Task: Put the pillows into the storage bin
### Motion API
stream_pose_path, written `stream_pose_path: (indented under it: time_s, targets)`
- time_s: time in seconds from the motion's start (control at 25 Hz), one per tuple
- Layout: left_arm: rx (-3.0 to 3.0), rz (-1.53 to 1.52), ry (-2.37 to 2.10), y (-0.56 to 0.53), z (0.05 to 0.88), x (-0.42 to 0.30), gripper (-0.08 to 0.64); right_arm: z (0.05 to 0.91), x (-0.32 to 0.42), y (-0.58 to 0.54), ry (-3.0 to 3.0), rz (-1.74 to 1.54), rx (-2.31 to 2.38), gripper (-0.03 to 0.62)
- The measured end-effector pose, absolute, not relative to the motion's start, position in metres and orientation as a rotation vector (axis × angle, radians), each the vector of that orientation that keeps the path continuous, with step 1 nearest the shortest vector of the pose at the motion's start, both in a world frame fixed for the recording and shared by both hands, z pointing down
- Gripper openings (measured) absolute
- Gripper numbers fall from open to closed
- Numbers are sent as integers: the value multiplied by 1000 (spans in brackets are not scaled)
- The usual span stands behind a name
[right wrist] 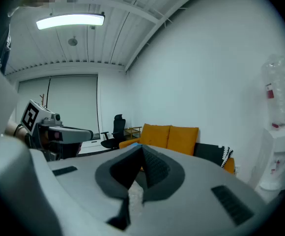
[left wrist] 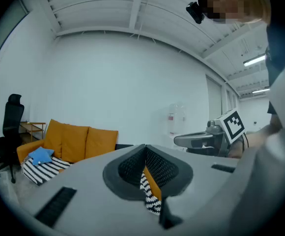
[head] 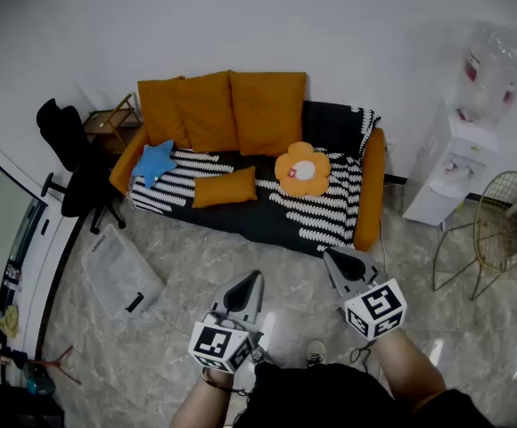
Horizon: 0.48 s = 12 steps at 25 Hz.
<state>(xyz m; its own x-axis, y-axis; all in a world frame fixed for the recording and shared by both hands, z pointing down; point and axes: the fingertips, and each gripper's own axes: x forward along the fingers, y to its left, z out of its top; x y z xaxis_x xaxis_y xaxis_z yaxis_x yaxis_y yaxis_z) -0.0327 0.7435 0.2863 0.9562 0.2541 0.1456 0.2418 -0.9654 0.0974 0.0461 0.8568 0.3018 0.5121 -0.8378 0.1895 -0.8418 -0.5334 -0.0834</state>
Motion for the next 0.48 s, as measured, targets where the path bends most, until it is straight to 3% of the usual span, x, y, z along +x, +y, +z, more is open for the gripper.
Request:
stream_pose_path:
  time_s: [0.48]
  targets:
    - [3014, 241, 362, 739, 283, -27, 5, 303, 54, 853, -1519, 327, 2724, 3]
